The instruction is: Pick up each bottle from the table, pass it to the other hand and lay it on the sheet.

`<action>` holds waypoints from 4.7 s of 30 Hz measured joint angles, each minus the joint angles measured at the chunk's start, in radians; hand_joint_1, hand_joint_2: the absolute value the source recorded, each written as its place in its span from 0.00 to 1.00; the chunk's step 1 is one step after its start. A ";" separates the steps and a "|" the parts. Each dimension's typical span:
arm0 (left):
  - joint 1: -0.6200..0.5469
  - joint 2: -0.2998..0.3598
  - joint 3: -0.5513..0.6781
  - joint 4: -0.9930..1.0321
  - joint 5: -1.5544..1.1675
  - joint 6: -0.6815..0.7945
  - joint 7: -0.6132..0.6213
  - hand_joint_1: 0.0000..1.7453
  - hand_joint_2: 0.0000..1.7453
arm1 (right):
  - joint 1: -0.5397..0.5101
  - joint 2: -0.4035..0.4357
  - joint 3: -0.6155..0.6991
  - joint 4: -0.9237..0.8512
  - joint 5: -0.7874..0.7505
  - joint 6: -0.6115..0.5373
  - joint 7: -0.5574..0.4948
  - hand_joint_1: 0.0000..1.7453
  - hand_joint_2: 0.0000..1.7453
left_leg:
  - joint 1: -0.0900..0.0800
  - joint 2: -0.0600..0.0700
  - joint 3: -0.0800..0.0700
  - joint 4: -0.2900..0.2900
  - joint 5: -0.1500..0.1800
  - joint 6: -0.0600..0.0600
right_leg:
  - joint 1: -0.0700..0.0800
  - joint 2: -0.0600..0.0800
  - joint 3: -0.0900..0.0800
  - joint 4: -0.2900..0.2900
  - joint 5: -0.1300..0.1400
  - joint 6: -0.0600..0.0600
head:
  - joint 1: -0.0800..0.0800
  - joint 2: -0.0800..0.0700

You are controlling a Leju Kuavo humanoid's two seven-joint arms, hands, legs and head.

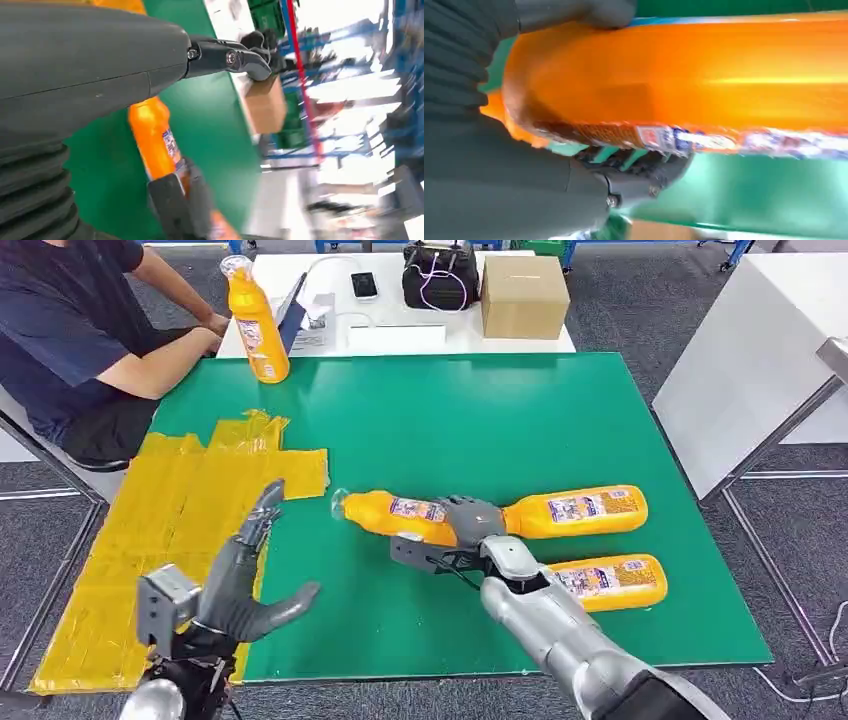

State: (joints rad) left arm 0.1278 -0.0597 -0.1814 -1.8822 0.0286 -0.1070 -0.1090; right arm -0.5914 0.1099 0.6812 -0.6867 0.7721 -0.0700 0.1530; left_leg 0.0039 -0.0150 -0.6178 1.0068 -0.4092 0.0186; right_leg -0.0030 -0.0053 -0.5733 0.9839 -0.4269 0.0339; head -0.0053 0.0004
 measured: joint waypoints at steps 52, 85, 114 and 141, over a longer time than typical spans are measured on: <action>0.026 0.039 -0.027 -0.066 0.549 -0.308 0.043 0.00 1.00 | 0.353 -0.143 0.081 -0.985 -0.793 0.368 -0.304 1.00 1.00 | 0.000 0.000 -0.007 0.000 -0.001 0.000 | 0.000 0.000 -0.007 0.000 0.000 0.000 | 0.000 0.000; 0.024 0.153 -0.085 -0.069 0.660 -0.518 0.059 0.00 1.00 | 0.353 -0.170 0.112 -0.896 -0.799 0.427 -0.340 1.00 1.00 | 0.000 0.000 -0.007 0.000 -0.001 0.000 | 0.000 0.000 -0.007 0.000 0.000 0.000 | 0.000 0.000; -0.007 0.150 -0.093 -0.082 0.337 -0.357 0.052 1.00 1.00 | 0.323 -0.127 0.122 -0.801 -0.766 0.401 -0.266 0.00 1.00 | 0.000 0.000 -0.007 0.000 0.000 0.000 | 0.000 0.000 -0.007 0.000 0.000 0.000 | 0.000 0.000; 0.035 0.106 0.073 -0.059 -0.666 0.082 0.131 1.00 1.00 | 0.621 -0.205 -0.268 -1.151 -0.244 0.076 -0.259 0.00 0.00 | 0.000 -0.001 -0.007 0.000 -0.001 0.000 | 0.000 0.000 -0.008 -0.001 0.000 0.000 | 0.000 0.000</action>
State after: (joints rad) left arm 0.1632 0.0462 -0.1087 -1.9416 -0.6378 -0.0251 0.0222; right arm 0.0296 -0.0950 0.4134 -1.8380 0.5280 0.0057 -0.1064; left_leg 0.0039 -0.0157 -0.6252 1.0066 -0.4099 0.0185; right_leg -0.0032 -0.0056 -0.5809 0.9833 -0.4274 0.0338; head -0.0057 0.0004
